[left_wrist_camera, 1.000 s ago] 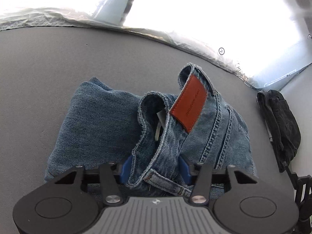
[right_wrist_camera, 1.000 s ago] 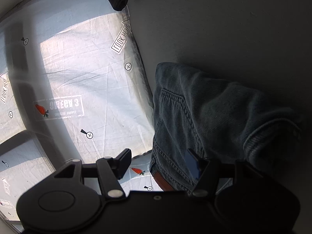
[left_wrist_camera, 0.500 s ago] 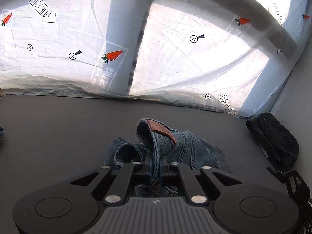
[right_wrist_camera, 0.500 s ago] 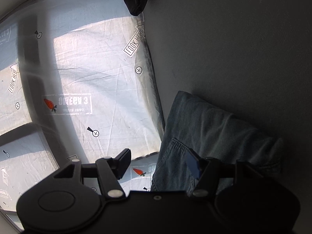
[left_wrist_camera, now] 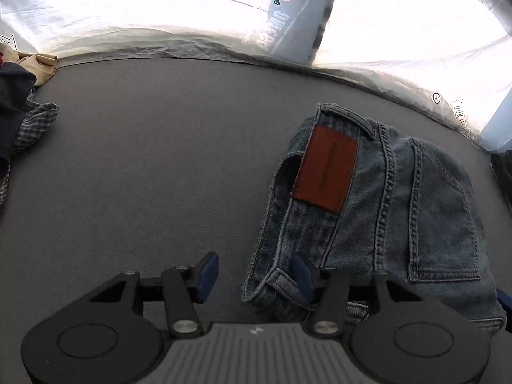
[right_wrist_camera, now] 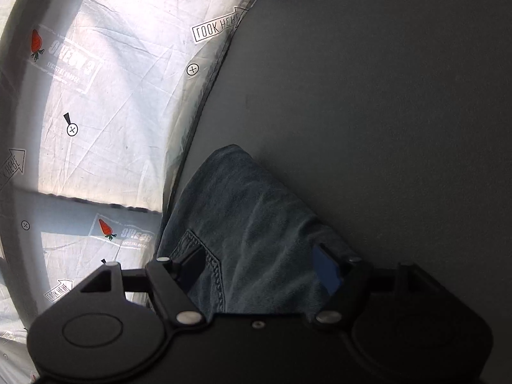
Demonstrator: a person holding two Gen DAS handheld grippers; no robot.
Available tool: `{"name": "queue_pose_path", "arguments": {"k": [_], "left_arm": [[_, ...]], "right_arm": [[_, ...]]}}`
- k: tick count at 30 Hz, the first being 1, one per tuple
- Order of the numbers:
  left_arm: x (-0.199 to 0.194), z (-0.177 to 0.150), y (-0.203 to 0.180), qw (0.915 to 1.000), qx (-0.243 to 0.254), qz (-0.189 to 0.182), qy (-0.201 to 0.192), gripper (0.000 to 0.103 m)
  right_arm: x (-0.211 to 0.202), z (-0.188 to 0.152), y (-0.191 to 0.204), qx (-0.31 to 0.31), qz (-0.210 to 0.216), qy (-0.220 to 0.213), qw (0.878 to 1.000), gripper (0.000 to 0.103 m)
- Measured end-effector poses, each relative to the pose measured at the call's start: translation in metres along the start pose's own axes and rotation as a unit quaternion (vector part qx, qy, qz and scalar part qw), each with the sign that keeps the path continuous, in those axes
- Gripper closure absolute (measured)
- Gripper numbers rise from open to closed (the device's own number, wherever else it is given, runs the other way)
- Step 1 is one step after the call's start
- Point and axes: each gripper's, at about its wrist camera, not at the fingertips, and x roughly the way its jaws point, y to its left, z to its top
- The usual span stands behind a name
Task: Fold clothes
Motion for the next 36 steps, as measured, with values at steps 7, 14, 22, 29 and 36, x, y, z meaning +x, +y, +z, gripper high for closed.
{"name": "queue_pose_path", "arguments": {"k": [7,14,22,29,36], "left_arm": [[0.000,0.006,0.017,0.9992,-0.019,-0.036,0.004,0.032],[-0.010,0.014,-0.005,0.9962,0.062,-0.051,-0.034,0.022],[0.040,0.019,-0.027,0.9932,0.085,-0.079,-0.007,0.017],[0.070,0.021,-0.009,0.9931,-0.001,-0.113,0.031,0.002],[0.073,0.020,-0.007,0.9906,-0.028,-0.131,0.030,0.005]], "right_arm": [[0.012,-0.017,0.041,-0.173,-0.084,0.011,0.981,0.022],[0.030,-0.016,0.054,-0.274,-0.145,0.011,0.951,0.012],[0.060,0.009,0.056,-0.283,-0.143,0.039,0.948,0.012],[0.091,0.024,0.058,-0.290,-0.134,0.090,0.943,0.013],[0.093,0.024,0.064,-0.305,-0.121,0.107,0.939,0.034]]}}
